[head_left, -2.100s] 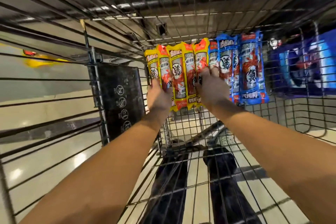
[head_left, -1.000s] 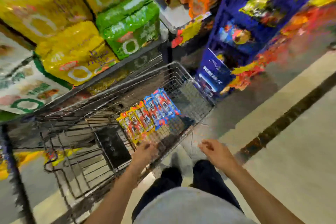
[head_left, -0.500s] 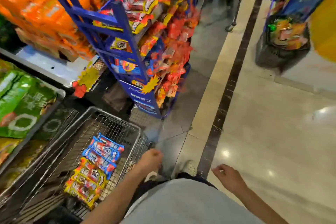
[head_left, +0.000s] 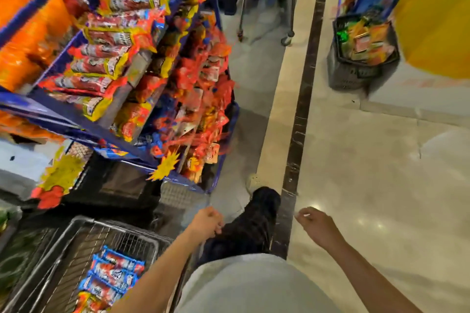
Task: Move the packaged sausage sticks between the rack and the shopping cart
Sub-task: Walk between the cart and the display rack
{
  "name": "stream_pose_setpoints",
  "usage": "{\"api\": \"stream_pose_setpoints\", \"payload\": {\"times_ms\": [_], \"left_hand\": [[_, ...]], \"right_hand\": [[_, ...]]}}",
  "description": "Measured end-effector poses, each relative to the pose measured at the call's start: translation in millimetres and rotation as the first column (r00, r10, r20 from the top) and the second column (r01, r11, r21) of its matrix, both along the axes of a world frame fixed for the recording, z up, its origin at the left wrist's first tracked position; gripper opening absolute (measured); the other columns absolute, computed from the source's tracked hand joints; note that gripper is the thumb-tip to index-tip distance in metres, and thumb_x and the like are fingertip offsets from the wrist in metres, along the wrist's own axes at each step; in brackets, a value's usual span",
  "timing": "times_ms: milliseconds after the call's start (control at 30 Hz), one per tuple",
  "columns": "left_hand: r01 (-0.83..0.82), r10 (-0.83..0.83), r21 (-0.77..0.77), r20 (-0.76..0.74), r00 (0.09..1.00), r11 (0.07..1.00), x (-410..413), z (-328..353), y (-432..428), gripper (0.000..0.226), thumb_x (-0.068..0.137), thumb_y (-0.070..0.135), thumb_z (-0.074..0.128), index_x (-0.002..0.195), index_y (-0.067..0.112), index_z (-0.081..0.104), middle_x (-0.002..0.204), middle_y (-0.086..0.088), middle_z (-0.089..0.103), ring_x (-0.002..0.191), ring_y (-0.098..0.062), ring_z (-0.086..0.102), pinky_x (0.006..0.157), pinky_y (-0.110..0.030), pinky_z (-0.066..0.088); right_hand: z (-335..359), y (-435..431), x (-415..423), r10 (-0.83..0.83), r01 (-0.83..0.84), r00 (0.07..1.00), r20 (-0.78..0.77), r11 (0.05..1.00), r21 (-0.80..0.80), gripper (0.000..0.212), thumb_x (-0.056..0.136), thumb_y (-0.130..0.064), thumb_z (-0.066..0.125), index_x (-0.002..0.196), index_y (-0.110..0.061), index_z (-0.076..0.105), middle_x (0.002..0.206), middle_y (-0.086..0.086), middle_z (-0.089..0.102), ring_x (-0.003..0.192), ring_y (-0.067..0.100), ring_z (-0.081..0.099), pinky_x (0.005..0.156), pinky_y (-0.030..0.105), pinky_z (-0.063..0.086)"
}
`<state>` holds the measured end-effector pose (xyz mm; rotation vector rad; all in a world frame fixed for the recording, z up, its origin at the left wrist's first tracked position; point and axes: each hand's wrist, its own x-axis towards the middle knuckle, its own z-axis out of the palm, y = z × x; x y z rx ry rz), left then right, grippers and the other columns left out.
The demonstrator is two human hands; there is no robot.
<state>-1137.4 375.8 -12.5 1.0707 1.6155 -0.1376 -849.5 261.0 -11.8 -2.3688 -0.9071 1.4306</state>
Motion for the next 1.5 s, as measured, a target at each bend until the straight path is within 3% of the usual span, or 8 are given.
{"api": "stream_pose_setpoints", "payload": {"times_ms": [300, 433, 733, 933, 1133, 1267, 1400, 1500], "left_hand": [[0.306, -0.316, -0.091, -0.131, 0.940, 0.948, 107.6, -18.9, 129.8, 0.019, 0.096, 0.022, 0.044, 0.086, 0.013, 0.058, 0.091, -0.011, 0.068, 0.071, -0.017, 0.060, 0.062, -0.027, 0.045], [0.153, -0.154, -0.016, -0.037, 0.987, 0.988, 170.5, 12.4, 214.5, 0.027, 0.097, 0.019, 0.046, 0.109, 0.000, 0.061, 0.084, -0.010, 0.064, 0.062, -0.018, 0.058, 0.059, -0.024, 0.051], [-0.167, 0.151, 0.067, 0.195, 0.969, 0.984, 229.3, 62.6, 352.8, 0.019, 0.095, 0.004, 0.044, 0.084, 0.013, 0.057, 0.077, -0.007, 0.058, 0.061, -0.013, 0.055, 0.046, -0.018, 0.042], [-0.559, 0.512, 0.338, 0.224, 0.829, 0.757, 225.8, 66.4, 429.9, 0.036, 0.081, 0.050, 0.053, 0.113, 0.035, 0.059, 0.097, -0.001, 0.066, 0.082, -0.023, 0.060, 0.083, -0.043, 0.055], [-0.591, 0.655, 0.635, 0.170, 0.736, 0.498, 239.4, 98.0, 513.9, 0.063, 0.093, 0.044, 0.053, 0.146, 0.049, 0.019, 0.077, 0.001, 0.059, 0.069, -0.029, 0.060, 0.066, -0.037, 0.049], [-0.673, 0.800, 0.597, 0.084, 0.594, 0.437, 246.1, 108.4, 556.8, 0.070, 0.091, 0.057, 0.047, 0.152, 0.039, 0.017, 0.084, -0.015, 0.063, 0.086, -0.036, 0.063, 0.077, -0.037, 0.051], [-0.762, 0.863, 0.502, 0.058, 0.502, 0.409, 249.0, 116.1, 589.9, 0.073, 0.092, 0.059, 0.048, 0.153, 0.039, 0.012, 0.089, -0.009, 0.068, 0.090, -0.031, 0.066, 0.078, -0.036, 0.055], [-0.825, 0.902, 0.437, 0.064, 0.427, 0.359, 247.6, 115.2, 610.3, 0.071, 0.093, 0.059, 0.047, 0.153, 0.036, 0.016, 0.139, -0.012, 0.054, 0.122, -0.034, 0.054, 0.097, -0.036, 0.045]], "right_hand": [[10.7, 161.2, 84.9, 0.282, -0.283, 0.959, -0.030, 0.948, -0.143, 0.023, 0.091, -0.045, 0.056, 0.099, -0.025, 0.064, 0.103, -0.001, 0.068, 0.086, 0.014, 0.065, 0.070, 0.022, 0.046], [33.8, 247.5, 139.7, 0.247, -0.245, 0.969, 0.025, 0.968, -0.061, 0.016, 0.096, -0.034, 0.053, 0.099, -0.024, 0.065, 0.096, -0.002, 0.067, 0.075, 0.010, 0.060, 0.064, 0.021, 0.045], [42.2, 391.6, 205.6, 0.155, -0.155, 0.987, 0.047, 0.988, 0.002, 0.010, 0.091, -0.034, 0.058, 0.091, -0.029, 0.067, 0.093, -0.002, 0.070, 0.083, 0.017, 0.067, 0.077, 0.034, 0.054], [50.2, 543.2, 186.1, 0.375, -0.374, 0.927, 0.001, 0.925, 0.068, 0.039, 0.085, -0.044, 0.058, 0.120, -0.027, 0.058, 0.108, 0.001, 0.065, 0.102, 0.024, 0.064, 0.084, 0.034, 0.048], [87.4, 701.1, 134.5, 0.600, -0.577, 0.799, 0.037, 0.749, 0.326, 0.057, 0.093, -0.040, 0.059, 0.144, -0.023, 0.042, 0.125, 0.008, 0.061, 0.116, 0.027, 0.058, 0.098, 0.039, 0.045], [109.9, 780.6, 97.5, 0.626, -0.538, 0.779, -0.041, 0.700, 0.470, 0.061, 0.090, -0.040, 0.063, 0.146, -0.028, 0.039, 0.122, 0.006, 0.063, 0.110, 0.023, 0.061, 0.094, 0.033, 0.048], [121.5, 829.1, 70.4, 0.621, -0.504, 0.737, -0.268, 0.768, 0.395, 0.051, 0.093, -0.030, 0.065, 0.138, -0.026, 0.042, 0.095, 0.001, 0.059, 0.057, -0.001, 0.060, 0.052, 0.010, 0.046], [113.6, 850.3, 44.0, 0.650, -0.573, 0.696, -0.304, 0.759, 0.310, 0.064, 0.088, -0.041, 0.067, 0.141, -0.015, 0.043, 0.106, 0.004, 0.064, 0.070, 0.022, 0.072, 0.061, 0.032, 0.059]]}}
